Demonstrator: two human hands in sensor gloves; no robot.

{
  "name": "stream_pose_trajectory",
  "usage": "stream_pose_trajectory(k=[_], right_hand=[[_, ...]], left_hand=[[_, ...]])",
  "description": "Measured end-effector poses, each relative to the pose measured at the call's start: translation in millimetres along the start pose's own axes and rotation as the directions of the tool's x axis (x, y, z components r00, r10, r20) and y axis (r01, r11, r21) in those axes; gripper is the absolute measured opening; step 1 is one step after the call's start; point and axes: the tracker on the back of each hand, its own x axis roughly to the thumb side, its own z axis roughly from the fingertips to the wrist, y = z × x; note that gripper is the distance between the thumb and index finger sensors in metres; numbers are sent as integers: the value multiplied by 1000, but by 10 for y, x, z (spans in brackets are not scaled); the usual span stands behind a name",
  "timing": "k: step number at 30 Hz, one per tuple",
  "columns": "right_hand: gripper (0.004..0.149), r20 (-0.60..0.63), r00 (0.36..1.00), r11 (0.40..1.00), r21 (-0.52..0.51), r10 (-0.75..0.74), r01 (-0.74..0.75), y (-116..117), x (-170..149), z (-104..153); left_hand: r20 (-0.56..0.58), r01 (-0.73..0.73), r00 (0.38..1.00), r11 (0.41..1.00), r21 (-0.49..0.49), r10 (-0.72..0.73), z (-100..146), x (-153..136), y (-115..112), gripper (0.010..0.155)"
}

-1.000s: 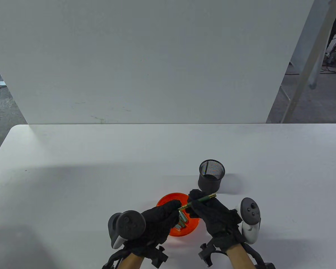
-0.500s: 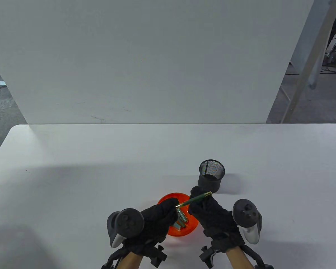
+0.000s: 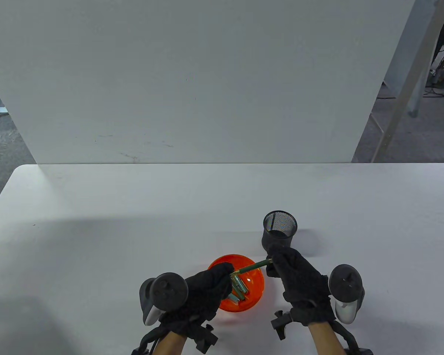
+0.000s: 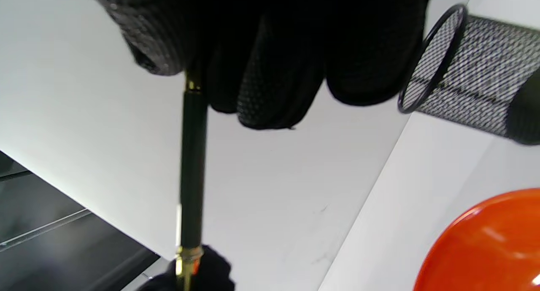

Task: Assemble fountain pens from components

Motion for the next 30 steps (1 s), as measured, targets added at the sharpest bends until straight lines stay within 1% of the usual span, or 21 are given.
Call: stream_pose_trajectory(k=[4,8,11,12,14,16,18,21,23,25,26,27,29,30], right_hand=[[40,-3,998,998,-13,57,-57,27,14,15],[41,-24,989,988,-43,148,-149,32,1,23],[41,-23,974,970,-84,226,-228,23,-4,44],[43,-20,973,969,-88,230,-231,24,-5,43],[47,-33,976,973,-81,213,-215,20,-19,39],[49,-36,983,978,-92,182,-185,12,-22,48],[52,-15,984,980,-92,175,-176,15,-12,45],[55,-2,989,987,-57,148,-148,22,-14,40],[64,-1,990,990,3,138,-138,45,-3,38],[79,26,991,990,49,129,-131,83,-3,31],[80,42,993,989,96,106,-110,101,-4,28],[80,66,996,990,118,67,-75,114,3,24],[77,75,997,995,96,9,-16,122,32,31],[73,87,996,997,73,2,-9,117,41,31]], left_hand=[[16,39,999,999,6,-39,6,30,-12,46],[30,57,998,998,16,-57,15,46,-7,45],[40,71,997,997,-1,-71,4,64,-27,45],[42,72,997,997,-3,-71,8,66,-33,45],[47,65,997,998,5,-65,16,75,-38,45],[52,57,997,998,-8,-57,6,80,-33,45],[52,48,998,999,-5,-47,15,76,-38,44],[44,40,998,999,0,-40,1,60,-19,44],[37,8,999,1000,14,-9,6,47,-1,45],[36,0,999,1000,25,-1,9,43,18,45],[35,8,999,999,31,-9,6,39,32,45],[32,8,999,999,34,-9,5,34,40,45],[23,-6,1000,999,44,5,16,12,56,45],[21,-7,1000,999,46,6,17,3,64,45]])
